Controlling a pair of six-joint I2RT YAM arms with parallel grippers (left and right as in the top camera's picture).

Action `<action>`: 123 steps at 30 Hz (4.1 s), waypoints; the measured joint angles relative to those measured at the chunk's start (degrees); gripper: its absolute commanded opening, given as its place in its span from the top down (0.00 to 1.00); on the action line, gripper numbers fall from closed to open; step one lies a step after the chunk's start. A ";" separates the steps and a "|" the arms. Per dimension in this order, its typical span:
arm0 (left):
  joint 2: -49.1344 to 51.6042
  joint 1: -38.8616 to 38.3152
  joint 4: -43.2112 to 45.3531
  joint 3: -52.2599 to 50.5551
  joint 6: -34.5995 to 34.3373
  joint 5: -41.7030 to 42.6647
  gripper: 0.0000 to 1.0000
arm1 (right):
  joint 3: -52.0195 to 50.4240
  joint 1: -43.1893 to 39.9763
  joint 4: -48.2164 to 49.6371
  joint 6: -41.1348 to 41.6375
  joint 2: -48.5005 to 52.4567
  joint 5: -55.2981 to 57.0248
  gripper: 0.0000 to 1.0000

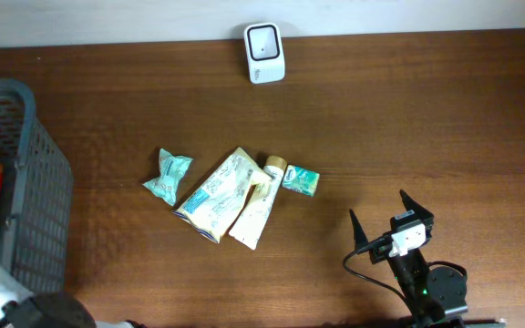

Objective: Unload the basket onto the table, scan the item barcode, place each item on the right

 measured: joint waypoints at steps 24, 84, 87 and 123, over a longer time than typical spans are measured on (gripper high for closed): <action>16.22 11.87 32.11 -31.58 27.50 5.73 0.93 | 0.00 0.00 0.00 -0.04 0.00 0.00 0.01; -14.27 -31.32 0.35 -26.03 5.99 10.86 0.02 | 0.00 0.00 0.00 -0.02 0.00 0.00 0.01; -14.38 -22.21 4.74 -26.03 11.96 11.78 0.03 | 0.00 0.00 0.02 0.02 0.00 0.00 0.01; -14.47 -12.79 24.26 -25.79 12.02 49.07 0.01 | 0.00 0.00 0.00 0.00 0.00 0.00 0.01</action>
